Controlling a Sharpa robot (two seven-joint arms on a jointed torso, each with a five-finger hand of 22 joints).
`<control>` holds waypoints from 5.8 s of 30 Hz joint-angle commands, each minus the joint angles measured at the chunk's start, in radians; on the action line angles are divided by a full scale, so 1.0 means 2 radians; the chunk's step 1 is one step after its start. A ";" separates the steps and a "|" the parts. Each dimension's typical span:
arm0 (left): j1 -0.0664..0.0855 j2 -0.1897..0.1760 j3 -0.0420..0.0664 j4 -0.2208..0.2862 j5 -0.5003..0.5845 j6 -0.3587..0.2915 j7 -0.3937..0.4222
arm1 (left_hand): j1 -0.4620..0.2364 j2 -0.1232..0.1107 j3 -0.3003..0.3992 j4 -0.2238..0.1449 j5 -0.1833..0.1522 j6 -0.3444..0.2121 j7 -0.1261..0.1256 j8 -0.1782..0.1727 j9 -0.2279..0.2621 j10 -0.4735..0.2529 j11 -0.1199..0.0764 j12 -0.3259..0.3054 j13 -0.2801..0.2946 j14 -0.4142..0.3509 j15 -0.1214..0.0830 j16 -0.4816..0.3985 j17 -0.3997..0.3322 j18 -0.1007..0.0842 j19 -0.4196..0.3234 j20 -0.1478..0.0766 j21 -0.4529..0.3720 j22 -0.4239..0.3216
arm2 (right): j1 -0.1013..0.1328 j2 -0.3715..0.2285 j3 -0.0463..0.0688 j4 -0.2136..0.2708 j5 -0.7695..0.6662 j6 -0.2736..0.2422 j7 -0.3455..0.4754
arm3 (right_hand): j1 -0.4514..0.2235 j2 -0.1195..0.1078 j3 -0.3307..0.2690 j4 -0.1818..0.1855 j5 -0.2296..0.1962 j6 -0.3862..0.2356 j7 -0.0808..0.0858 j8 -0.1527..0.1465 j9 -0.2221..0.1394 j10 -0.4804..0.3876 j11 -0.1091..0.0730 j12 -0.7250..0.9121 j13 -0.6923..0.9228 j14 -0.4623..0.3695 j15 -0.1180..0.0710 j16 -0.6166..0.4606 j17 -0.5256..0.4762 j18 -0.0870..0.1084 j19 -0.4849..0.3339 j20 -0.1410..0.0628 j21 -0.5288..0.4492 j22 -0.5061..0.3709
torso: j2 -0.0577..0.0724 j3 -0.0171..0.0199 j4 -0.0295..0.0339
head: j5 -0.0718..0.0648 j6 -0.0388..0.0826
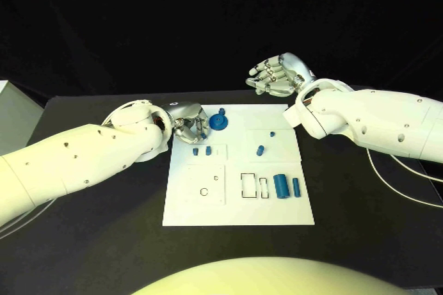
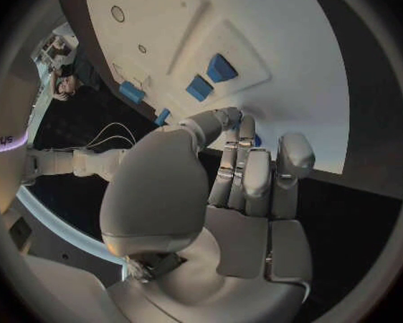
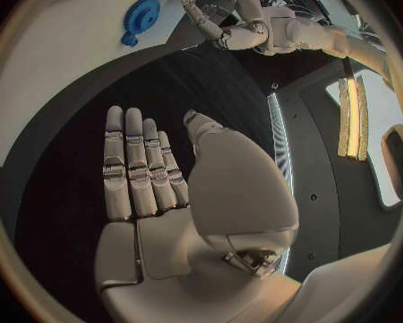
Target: Assemble the parts on the task board
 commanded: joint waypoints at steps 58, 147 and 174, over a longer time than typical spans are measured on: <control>0.000 0.004 -0.005 0.003 -0.005 0.024 -0.006 | -0.009 0.003 -0.014 0.000 -0.003 -0.010 0.005 -0.023 0.004 -0.008 0.005 -0.017 0.010 -0.013 0.001 0.000 -0.013 0.000 -0.017 0.002 -0.019 -0.015 | 0.000 0.000 0.000 -0.001 -0.001 0.009 0.007 | -0.004 -0.002 0.003 -0.001 0.002 0.003 0.000 -0.001 -0.001 0.005 0.001 0.000 -0.004 0.001 0.003 -0.006 -0.002 0.003 0.001 0.003 -0.003 -0.005 | 0.001 -0.0002 0.0001 | -0.002 -0.005; -0.012 -0.176 0.017 0.127 0.613 0.011 0.204 | -0.032 0.000 -0.059 0.034 -0.003 -0.055 0.026 -0.054 -0.003 -0.059 0.027 -0.025 0.025 -0.181 0.022 -0.163 -0.275 0.031 -0.146 0.022 -0.222 -0.186 | -0.027 -0.105 -0.009 0.104 -0.496 0.149 -0.198 | 0.000 -0.067 0.095 -0.074 -0.034 0.063 -0.036 -0.024 -0.002 0.084 -0.034 -0.098 -0.068 0.198 -0.048 0.490 0.332 -0.049 0.179 -0.056 0.548 0.434 | 0.000 -0.0011 0.0005 | -0.033 0.034; -0.013 -0.180 0.017 0.126 0.612 -0.006 0.197 | -0.028 0.003 -0.064 0.039 -0.004 -0.062 0.030 -0.055 -0.004 -0.062 0.029 -0.025 0.023 -0.179 0.023 -0.165 -0.277 0.031 -0.138 0.023 -0.233 -0.194 | -0.054 -0.074 -0.009 0.098 -0.505 0.131 -0.215 | 0.029 -0.040 0.162 -0.074 -0.028 0.111 -0.047 -0.004 0.013 0.128 -0.046 -0.093 -0.065 0.194 -0.057 0.525 0.337 -0.053 0.181 -0.061 0.588 0.476 | 0.000 -0.0005 0.0001 | -0.032 0.028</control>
